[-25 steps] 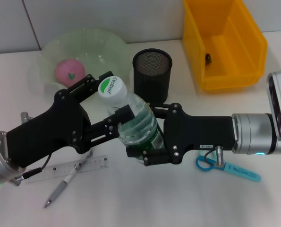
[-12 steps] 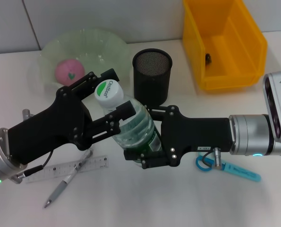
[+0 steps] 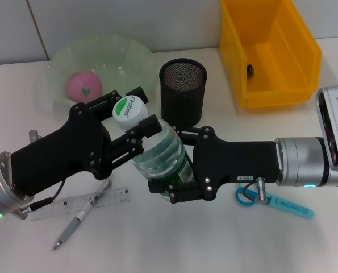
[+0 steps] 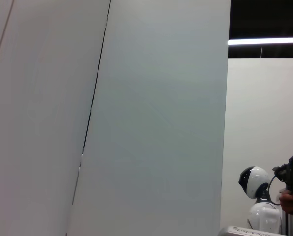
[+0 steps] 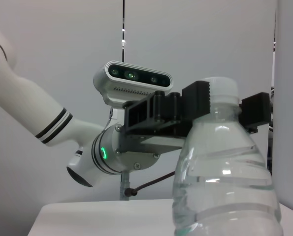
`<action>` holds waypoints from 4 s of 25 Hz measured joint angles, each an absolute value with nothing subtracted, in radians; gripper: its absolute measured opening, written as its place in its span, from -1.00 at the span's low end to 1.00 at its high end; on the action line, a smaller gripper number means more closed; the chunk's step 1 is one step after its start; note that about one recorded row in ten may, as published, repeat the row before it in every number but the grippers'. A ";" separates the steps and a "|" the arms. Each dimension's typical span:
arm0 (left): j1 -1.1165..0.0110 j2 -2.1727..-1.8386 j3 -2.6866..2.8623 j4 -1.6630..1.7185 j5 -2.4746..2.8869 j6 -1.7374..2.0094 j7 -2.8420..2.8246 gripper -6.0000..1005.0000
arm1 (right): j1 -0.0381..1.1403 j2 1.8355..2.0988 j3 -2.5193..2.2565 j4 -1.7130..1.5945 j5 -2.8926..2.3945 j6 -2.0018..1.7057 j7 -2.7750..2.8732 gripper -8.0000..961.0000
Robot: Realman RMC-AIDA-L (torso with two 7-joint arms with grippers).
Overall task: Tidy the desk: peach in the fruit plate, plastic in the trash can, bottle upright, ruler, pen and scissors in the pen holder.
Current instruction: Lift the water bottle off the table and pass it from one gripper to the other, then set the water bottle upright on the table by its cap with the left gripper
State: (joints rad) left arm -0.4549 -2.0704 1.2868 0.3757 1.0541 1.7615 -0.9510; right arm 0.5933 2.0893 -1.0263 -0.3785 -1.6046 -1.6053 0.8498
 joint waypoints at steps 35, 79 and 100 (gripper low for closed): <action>-0.473 -2.065 1.292 0.360 1.062 1.762 -0.960 -0.14 | 0.586 2.086 -1.053 -0.375 -1.590 -1.613 0.839 0.71; -0.474 -2.063 1.298 0.362 1.072 1.768 -0.959 -0.14 | 0.473 2.076 -1.046 -0.517 -1.605 -1.676 0.935 0.72; -0.492 -2.045 1.250 0.404 1.083 1.663 -0.941 -0.14 | 0.276 2.073 -0.788 -0.668 -1.606 -1.670 0.952 0.72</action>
